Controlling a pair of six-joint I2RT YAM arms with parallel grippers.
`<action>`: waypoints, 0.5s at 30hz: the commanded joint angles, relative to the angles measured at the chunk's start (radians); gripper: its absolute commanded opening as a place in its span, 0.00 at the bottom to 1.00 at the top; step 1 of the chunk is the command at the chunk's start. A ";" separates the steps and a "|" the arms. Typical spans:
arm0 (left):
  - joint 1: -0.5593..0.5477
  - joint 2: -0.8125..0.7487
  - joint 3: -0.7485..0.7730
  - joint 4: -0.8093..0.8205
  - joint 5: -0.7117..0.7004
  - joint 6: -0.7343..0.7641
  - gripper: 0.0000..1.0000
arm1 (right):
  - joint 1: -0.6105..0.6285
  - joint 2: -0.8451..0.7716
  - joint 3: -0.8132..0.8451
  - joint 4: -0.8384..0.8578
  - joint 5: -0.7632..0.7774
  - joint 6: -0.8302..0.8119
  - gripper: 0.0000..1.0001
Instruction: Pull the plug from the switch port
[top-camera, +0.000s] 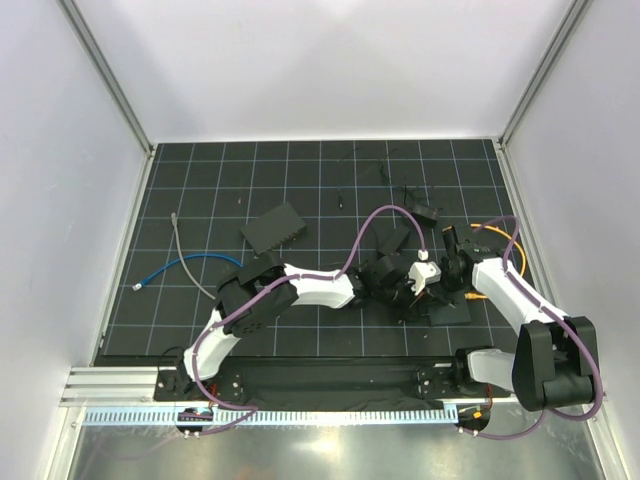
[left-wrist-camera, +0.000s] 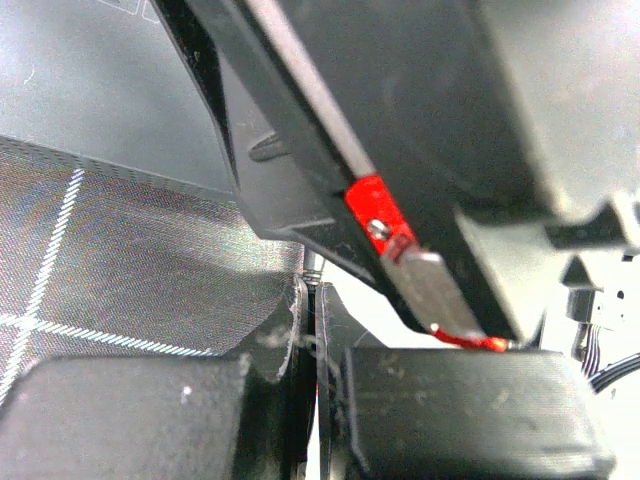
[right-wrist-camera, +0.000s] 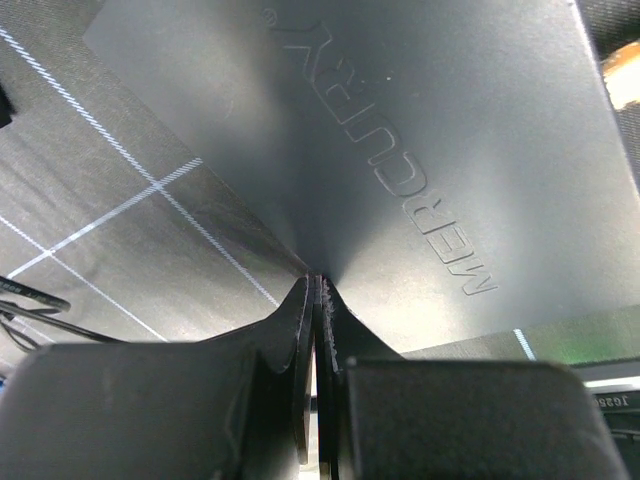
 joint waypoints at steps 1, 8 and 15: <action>-0.006 -0.002 0.024 0.022 -0.022 0.013 0.00 | 0.019 0.037 -0.010 -0.057 0.135 0.005 0.01; -0.004 -0.010 0.010 0.034 -0.026 0.010 0.00 | 0.039 0.079 0.002 -0.078 0.266 0.047 0.01; -0.004 -0.001 0.022 0.034 -0.008 0.008 0.00 | 0.045 0.074 -0.016 -0.023 0.166 0.031 0.01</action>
